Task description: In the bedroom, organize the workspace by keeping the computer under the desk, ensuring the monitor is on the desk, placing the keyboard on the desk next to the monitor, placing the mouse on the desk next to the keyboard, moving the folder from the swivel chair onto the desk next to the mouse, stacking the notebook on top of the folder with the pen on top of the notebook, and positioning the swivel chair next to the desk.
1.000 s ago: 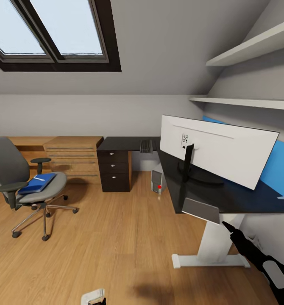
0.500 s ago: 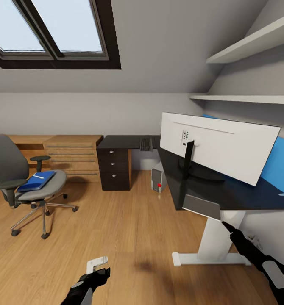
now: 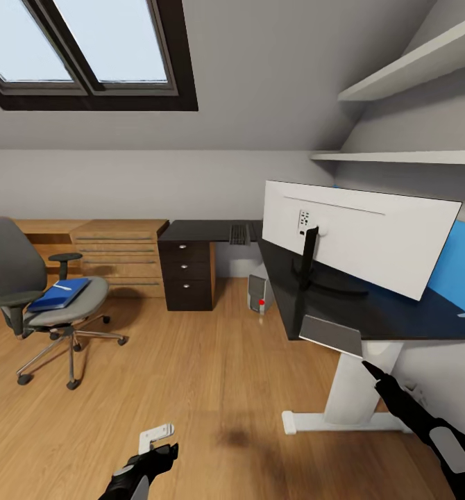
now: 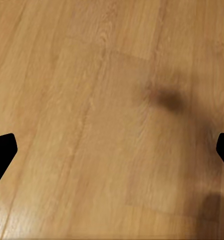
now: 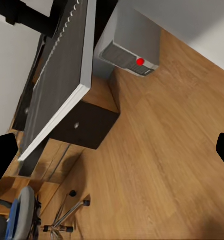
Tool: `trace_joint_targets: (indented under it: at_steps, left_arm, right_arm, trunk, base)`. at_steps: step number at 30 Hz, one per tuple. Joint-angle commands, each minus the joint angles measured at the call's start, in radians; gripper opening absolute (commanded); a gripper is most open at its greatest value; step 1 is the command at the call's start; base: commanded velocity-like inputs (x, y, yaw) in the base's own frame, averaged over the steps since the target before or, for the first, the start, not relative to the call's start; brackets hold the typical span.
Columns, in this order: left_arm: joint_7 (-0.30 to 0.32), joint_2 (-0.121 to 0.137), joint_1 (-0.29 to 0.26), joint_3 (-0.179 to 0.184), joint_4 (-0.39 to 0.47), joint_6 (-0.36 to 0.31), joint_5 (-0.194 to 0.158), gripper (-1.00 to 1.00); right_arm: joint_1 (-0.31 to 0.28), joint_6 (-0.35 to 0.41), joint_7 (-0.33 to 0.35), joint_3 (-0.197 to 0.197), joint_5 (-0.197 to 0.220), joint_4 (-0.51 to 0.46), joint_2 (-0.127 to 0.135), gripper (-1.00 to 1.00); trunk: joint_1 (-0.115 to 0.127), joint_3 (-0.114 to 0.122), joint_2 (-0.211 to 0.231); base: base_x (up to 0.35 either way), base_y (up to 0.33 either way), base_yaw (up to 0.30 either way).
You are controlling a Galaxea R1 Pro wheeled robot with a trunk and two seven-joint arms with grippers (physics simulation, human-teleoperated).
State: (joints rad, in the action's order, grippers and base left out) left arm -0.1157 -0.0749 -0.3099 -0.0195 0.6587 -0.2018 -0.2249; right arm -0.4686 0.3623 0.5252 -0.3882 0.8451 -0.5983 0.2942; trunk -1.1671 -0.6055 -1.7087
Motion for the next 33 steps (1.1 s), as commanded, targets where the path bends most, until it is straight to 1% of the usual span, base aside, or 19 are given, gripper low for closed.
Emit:
trace_joint_targets:
  at_steps: [1,10,12,13,18,21,24,28,33]
  left_arm:
    - [-0.003,0.0,0.0,-0.002,-0.004,0.003,-0.009,1.0]
    - [-0.002,0.001,0.0,-0.002,-0.04,0.083,-0.01,1.0]
    - [-0.002,0.001,0.0,-0.002,-0.049,0.093,-0.009,1.0]
    - [-0.003,0.001,0.0,-0.002,-0.056,0.102,-0.009,1.0]
    - [-0.005,0.001,0.0,-0.002,-0.065,0.112,-0.008,1.0]
    - [-0.005,0.001,0.0,-0.002,-0.067,0.115,-0.008,1.0]
    - [-0.005,0.001,0.0,-0.002,-0.069,0.116,-0.008,1.0]
    - [-0.005,0.001,0.0,-0.002,-0.078,0.117,-0.008,1.0]
    - [-0.004,0.001,0.0,-0.001,-0.097,0.117,-0.008,1.0]
  right_arm:
    - [-0.001,0.009,0.009,-0.003,0.006,0.0,0.0,1.0]
    - [-0.001,0.009,0.04,0.001,-0.004,-0.001,-0.001,1.0]
    - [-0.001,0.009,0.044,0.008,-0.005,-0.002,-0.001,1.0]
    - [-0.001,0.009,0.051,0.02,-0.006,-0.004,-0.001,1.0]
    - [-0.001,0.009,0.09,0.057,-0.007,-0.006,-0.001,1.0]
    - [-0.001,0.009,0.125,0.07,-0.007,-0.008,-0.001,1.0]
    - [-0.001,0.009,0.159,0.077,-0.008,-0.01,0.0,1.0]
    - [-0.001,0.008,0.187,0.081,-0.009,-0.011,0.0,1.0]
    - [-0.001,0.008,0.196,0.081,-0.009,-0.01,0.001,1.0]
  trunk:
    - [0.0,-0.001,-0.001]
    - [0.0,-0.001,-0.001]
    - [0.0,-0.001,-0.001]
    - [0.0,-0.001,-0.001]
    - [0.0,-0.001,-0.001]
    - [0.0,-0.001,-0.001]
    - [0.0,-0.001,-0.001]
    - [0.0,-0.001,-0.001]
    - [0.0,-0.001,-0.001]
  base:
    - [0.0,0.0,0.0]
    - [0.0,0.0,0.0]
    - [0.0,0.0,0.0]
    - [0.0,0.0,0.0]
    - [0.0,0.0,0.0]
    - [0.0,0.0,0.0]
    - [0.0,0.0,0.0]
    - [0.013,0.0,0.0]
    - [0.177,0.0,0.0]
